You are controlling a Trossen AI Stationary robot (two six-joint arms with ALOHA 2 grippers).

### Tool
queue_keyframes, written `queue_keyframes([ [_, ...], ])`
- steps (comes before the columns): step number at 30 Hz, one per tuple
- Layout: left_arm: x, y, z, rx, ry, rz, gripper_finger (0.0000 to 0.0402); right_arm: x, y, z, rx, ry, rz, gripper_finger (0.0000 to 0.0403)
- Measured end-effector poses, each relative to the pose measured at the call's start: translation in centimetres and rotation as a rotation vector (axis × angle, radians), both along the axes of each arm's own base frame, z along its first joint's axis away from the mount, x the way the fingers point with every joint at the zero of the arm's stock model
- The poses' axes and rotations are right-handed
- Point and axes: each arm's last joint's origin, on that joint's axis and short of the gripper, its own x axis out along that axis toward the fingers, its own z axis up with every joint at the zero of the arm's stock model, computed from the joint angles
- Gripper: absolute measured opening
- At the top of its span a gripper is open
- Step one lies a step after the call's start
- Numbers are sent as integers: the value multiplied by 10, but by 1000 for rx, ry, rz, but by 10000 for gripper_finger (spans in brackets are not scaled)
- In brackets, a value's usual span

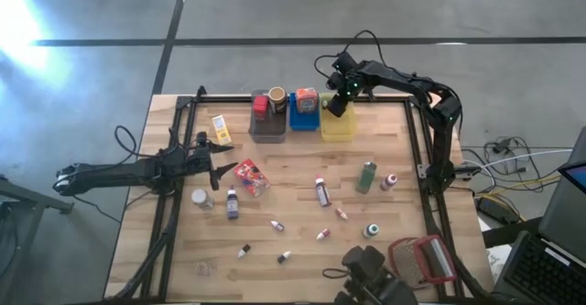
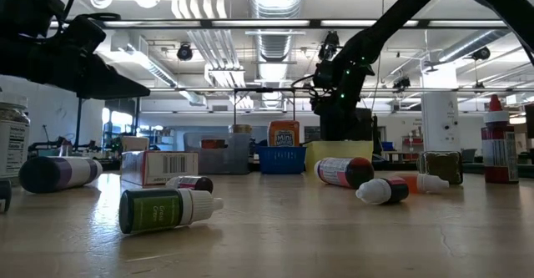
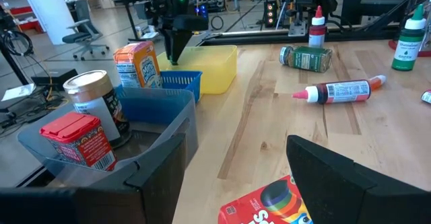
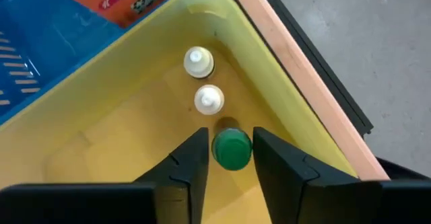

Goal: Pick & Place Kitchen Items
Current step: Put the dark green food coloring bottle into the yellow bin, then move the orange food coloring bottle to the top right of the table

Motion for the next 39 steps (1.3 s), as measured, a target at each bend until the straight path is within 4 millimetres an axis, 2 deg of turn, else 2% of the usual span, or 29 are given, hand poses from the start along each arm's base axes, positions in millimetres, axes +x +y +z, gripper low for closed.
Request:
queue_keyframes([
  [7, 0, 0, 0, 0, 0, 0, 261, -1, 2, 8, -17, -14, 8, 142],
  [16, 0, 0, 0, 0, 0, 0, 261, -9, 14, 54, -118, -88, 26, 144],
  [30, 0, 0, 0, 0, 0, 0, 261, -24, 62, 125, -218, -181, 98, 96],
  [39, 0, 0, 0, 0, 0, 0, 261, -34, 96, 153, -229, -215, 139, 75],
])
